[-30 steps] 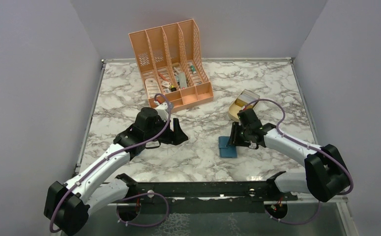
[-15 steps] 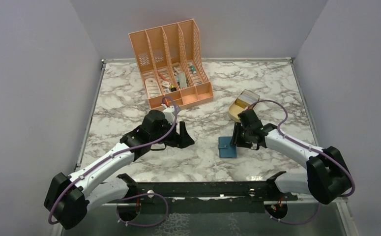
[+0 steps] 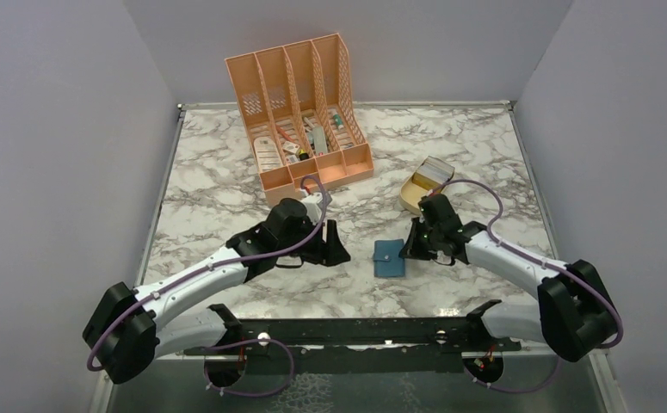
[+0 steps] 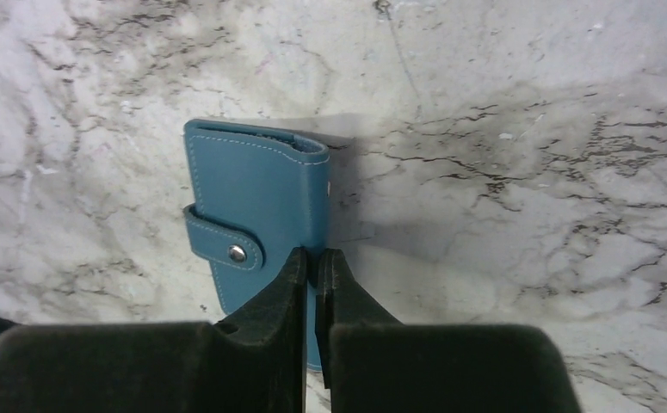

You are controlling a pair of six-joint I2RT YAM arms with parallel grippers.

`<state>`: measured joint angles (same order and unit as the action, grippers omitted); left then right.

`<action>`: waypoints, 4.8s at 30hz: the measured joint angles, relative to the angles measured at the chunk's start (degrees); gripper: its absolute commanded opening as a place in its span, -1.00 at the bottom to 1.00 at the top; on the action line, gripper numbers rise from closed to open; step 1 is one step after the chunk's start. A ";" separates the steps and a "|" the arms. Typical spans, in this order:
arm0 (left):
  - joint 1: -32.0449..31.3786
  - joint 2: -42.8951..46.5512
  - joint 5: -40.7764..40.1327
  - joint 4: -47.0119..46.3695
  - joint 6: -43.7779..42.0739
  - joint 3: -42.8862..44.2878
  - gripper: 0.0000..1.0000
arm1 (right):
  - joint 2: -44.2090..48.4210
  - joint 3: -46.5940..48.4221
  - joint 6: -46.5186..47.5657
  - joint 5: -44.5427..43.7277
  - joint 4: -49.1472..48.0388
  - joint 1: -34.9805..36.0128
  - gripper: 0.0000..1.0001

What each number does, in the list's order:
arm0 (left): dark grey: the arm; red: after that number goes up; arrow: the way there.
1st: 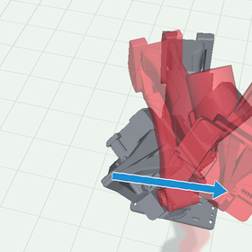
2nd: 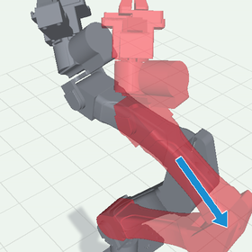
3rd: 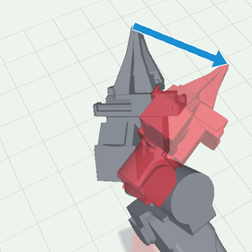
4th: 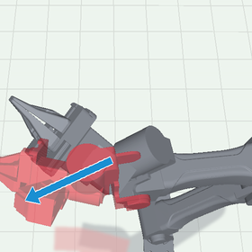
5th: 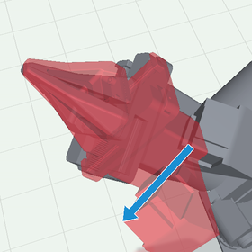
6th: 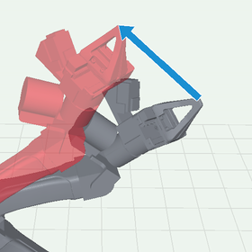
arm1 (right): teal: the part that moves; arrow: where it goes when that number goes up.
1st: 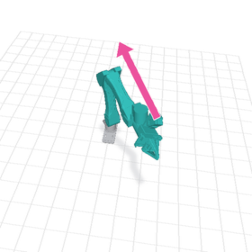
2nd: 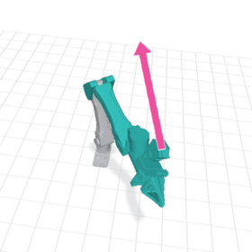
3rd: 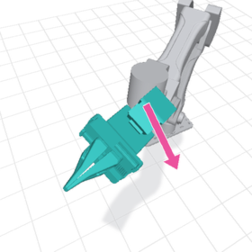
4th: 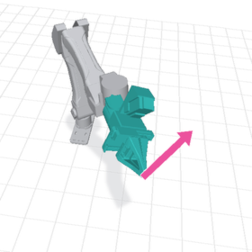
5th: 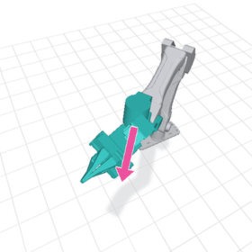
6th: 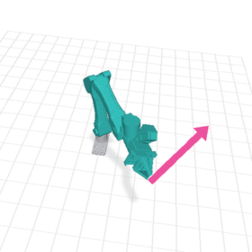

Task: Put the credit cards into the card holder
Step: Open the card holder at the center of the board.

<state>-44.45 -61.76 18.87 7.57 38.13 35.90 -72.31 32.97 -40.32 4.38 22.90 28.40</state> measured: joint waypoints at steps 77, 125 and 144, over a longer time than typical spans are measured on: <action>-10.71 -26.99 -10.29 -8.22 -3.06 9.92 -1.00 | 11.17 -6.78 -3.98 14.47 -5.55 0.09 -0.96; -10.71 -13.33 -9.05 -12.81 4.63 5.92 -1.00 | 7.82 -1.66 -4.55 10.78 -0.22 6.80 -0.02; -10.71 -5.70 -16.85 -4.90 2.78 0.46 -1.00 | 9.49 -0.24 -3.96 3.98 2.69 6.80 -0.65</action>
<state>-55.16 -67.46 2.02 2.68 40.91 36.36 -62.83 32.73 -44.27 8.36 25.58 35.20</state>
